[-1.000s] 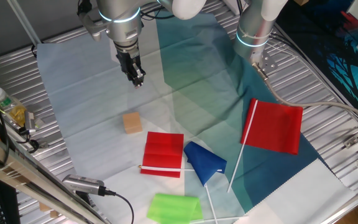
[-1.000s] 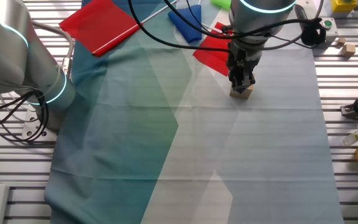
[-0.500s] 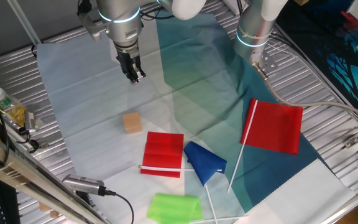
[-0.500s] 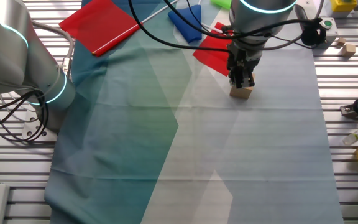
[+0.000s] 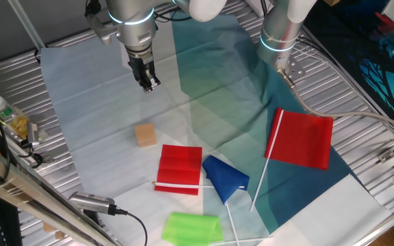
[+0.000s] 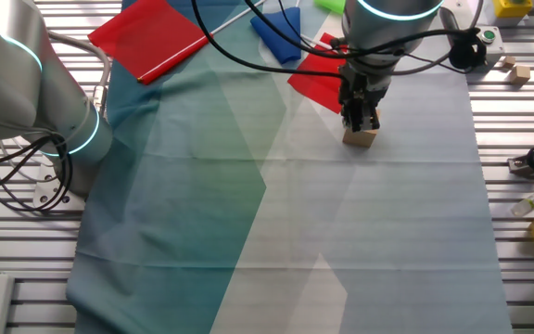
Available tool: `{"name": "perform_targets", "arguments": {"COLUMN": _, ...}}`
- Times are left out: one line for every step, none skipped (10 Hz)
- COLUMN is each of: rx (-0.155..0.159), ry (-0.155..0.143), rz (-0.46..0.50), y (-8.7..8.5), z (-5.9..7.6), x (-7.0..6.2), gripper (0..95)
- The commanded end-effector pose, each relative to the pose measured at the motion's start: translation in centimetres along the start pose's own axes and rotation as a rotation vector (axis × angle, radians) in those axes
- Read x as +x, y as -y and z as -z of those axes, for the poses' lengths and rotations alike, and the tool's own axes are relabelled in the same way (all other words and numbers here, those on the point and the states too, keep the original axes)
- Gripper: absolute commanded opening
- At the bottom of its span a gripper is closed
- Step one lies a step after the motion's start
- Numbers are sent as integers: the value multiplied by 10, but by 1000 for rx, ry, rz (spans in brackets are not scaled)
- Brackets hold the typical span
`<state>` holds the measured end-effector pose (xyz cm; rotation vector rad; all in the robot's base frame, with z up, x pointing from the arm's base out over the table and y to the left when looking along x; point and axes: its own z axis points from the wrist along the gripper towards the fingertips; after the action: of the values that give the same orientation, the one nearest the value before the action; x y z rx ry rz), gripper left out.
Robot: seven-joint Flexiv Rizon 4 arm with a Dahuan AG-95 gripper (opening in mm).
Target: Approach and touch the side of the small block
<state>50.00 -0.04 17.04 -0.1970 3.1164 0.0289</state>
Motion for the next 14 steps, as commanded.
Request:
{"name": "perform_targets", "arguments": {"rx": -1, "ry": 0, "rz": -1, "y": 0, "z": 1, "x": 0, "gripper": 0}}
{"name": "perform_targets", "arguments": {"rx": -2, "ry": 0, "rz": -2, "y": 1, "z": 3, "x": -1, "gripper": 0}}
{"name": "perform_targets", "arguments": {"rx": -4, "ry": -2, "rz": -2, "y": 3, "z": 6, "x": -2, "gripper": 0}}
{"name": "perform_targets", "arguments": {"rx": -6, "ry": -5, "rz": -1, "y": 5, "z": 11, "x": -5, "gripper": 0}}
{"name": "perform_targets", "arguments": {"rx": -9, "ry": -15, "rz": -2, "y": 8, "z": 18, "x": -9, "gripper": 0}}
{"name": "perform_targets", "arguments": {"rx": -11, "ry": -22, "rz": -4, "y": 11, "z": 23, "x": -16, "gripper": 0}}
{"name": "perform_targets", "arguments": {"rx": -12, "ry": -24, "rz": -10, "y": 13, "z": 25, "x": -23, "gripper": 0}}
{"name": "perform_targets", "arguments": {"rx": -11, "ry": -23, "rz": -17, "y": 15, "z": 27, "x": -32, "gripper": 0}}
{"name": "perform_targets", "arguments": {"rx": -10, "ry": -22, "rz": -26, "y": 17, "z": 29, "x": -38, "gripper": 0}}
{"name": "perform_targets", "arguments": {"rx": -9, "ry": -22, "rz": -33, "y": 19, "z": 32, "x": -47, "gripper": 0}}
{"name": "perform_targets", "arguments": {"rx": -7, "ry": -21, "rz": -36, "y": 19, "z": 34, "x": -51, "gripper": 0}}
{"name": "perform_targets", "arguments": {"rx": -5, "ry": -20, "rz": -39, "y": 20, "z": 37, "x": -56, "gripper": 0}}
{"name": "perform_targets", "arguments": {"rx": -1, "ry": -17, "rz": -44, "y": 21, "z": 42, "x": -59, "gripper": 0}}
{"name": "perform_targets", "arguments": {"rx": 6, "ry": -16, "rz": -48, "y": 23, "z": 48, "x": -63, "gripper": 0}}
